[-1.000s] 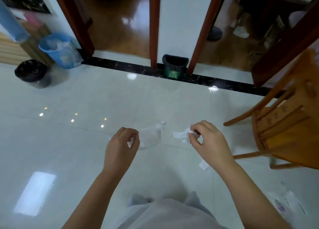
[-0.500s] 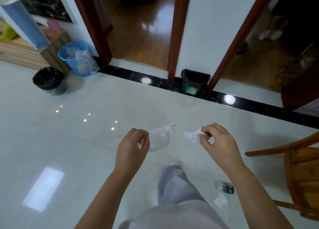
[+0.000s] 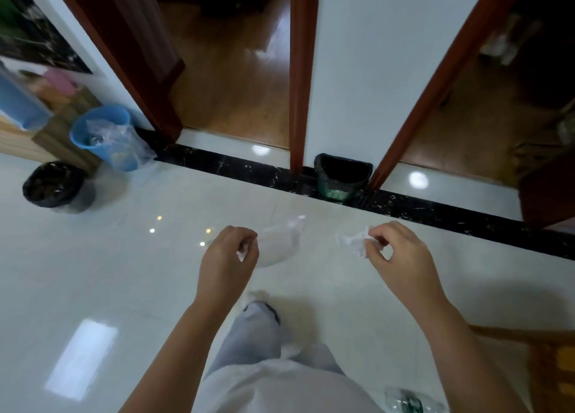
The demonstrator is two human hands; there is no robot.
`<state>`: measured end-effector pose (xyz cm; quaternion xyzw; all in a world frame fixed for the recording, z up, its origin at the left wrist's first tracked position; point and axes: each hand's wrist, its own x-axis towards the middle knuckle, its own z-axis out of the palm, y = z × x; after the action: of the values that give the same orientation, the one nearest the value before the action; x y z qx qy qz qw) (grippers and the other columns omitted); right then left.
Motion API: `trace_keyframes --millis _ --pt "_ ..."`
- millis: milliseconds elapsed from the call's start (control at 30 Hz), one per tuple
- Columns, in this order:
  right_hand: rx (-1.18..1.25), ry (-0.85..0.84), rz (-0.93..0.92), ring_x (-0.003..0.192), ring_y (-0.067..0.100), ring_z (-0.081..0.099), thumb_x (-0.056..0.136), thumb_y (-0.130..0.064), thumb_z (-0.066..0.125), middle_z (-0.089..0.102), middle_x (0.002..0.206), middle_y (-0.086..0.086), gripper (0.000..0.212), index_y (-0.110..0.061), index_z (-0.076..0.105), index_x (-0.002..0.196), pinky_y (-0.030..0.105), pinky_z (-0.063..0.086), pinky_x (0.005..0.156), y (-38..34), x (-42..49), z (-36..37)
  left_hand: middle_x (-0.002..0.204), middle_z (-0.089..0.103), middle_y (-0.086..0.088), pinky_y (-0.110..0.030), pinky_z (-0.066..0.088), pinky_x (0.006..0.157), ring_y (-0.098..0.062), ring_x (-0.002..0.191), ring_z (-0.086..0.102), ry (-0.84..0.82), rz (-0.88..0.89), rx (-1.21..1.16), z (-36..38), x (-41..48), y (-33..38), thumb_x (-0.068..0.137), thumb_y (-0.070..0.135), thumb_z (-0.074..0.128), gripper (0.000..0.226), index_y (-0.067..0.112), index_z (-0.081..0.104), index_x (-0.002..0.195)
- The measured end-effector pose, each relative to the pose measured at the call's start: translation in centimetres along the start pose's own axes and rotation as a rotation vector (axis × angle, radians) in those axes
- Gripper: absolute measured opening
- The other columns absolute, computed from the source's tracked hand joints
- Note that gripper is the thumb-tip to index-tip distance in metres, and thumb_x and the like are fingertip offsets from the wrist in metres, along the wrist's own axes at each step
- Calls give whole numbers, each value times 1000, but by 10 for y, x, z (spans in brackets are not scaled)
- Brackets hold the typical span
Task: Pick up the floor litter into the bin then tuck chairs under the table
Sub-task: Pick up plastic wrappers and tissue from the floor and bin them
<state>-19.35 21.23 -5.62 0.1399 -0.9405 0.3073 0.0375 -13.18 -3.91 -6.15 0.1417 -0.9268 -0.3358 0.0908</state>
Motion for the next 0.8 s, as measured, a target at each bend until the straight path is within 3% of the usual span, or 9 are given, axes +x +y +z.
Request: trace_keyframes --millis 167,400,533,667,800 --pt "-27 17 95 67 17 54 77 -3 67 61 78 1 8 -9 62 79 12 34 58 25 83 21 78 57 4 -5 38 59 -2 65 49 -63 48 -28 36 105 2 82 1 61 10 9 66 86" --pt "-73 2 190 66 16 52 76 -3 66 53 73 -3 8 -8 63 83 16 32 56 43 228 53 80 57 6 -2 37 61 -2 67 48 -208 102 -63 83 269 1 83 3 60 10 8 66 89" --pt "-72 23 256 67 18 54 77 -2 66 55 73 -2 9 -8 64 83 21 40 58 71 295 66 78 57 5 -7 37 61 -7 67 50 -296 141 -34 119 348 2 82 4 62 8 10 65 85" --pt "-68 -14 309 65 15 50 78 -3 64 51 75 -4 7 -6 64 85 10 34 55 114 347 92 78 58 2 -9 37 61 -11 68 52 -310 108 -54 164 409 3 83 4 61 9 9 66 88" --pt "-64 -58 328 67 15 50 80 -4 63 52 76 -2 5 -6 61 85 10 32 56 161 385 130 77 60 0 -7 38 59 -10 66 53 -304 55 -73 210 445 -3 83 3 60 9 9 65 87"
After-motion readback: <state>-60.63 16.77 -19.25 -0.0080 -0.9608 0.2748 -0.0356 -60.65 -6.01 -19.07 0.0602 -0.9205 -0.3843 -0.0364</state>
